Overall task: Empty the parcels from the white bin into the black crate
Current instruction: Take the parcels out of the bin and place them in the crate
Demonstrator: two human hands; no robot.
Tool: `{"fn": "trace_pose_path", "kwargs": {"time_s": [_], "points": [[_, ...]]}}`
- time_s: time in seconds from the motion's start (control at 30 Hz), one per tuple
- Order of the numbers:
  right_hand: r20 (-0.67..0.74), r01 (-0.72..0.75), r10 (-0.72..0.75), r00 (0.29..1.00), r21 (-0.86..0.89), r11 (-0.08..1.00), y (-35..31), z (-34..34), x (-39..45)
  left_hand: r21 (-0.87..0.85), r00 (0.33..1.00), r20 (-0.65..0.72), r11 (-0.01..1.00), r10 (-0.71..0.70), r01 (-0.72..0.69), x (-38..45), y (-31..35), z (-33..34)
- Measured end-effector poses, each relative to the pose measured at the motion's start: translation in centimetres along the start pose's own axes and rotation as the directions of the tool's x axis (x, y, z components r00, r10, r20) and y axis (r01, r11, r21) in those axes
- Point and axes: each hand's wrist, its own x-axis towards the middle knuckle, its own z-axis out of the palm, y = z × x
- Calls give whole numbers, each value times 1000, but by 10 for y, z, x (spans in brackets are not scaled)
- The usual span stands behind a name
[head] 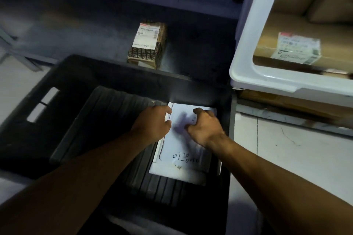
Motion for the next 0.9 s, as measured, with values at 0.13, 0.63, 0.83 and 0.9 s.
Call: {"fn": "trace_pose_path", "kwargs": {"time_s": [0.13,0.63,0.83,0.9], "points": [[-15,136,-141,990,-190,972,-5,-19,-32,381,991,8,916,131,-124,-26,15,-29],[-228,225,-308,924,-327,918,1,-114,-169,424,970,-50,884,238,-196,-133,112,-114],[-310,190,-313,898,-367,910,18,-152,-198,463,941,-46,842,334,-277,-149,157,-128],[-330,160,-296,896,-382,910,26,-170,-203,475,929,-35,824,368,-308,-150,172,-133]]}}
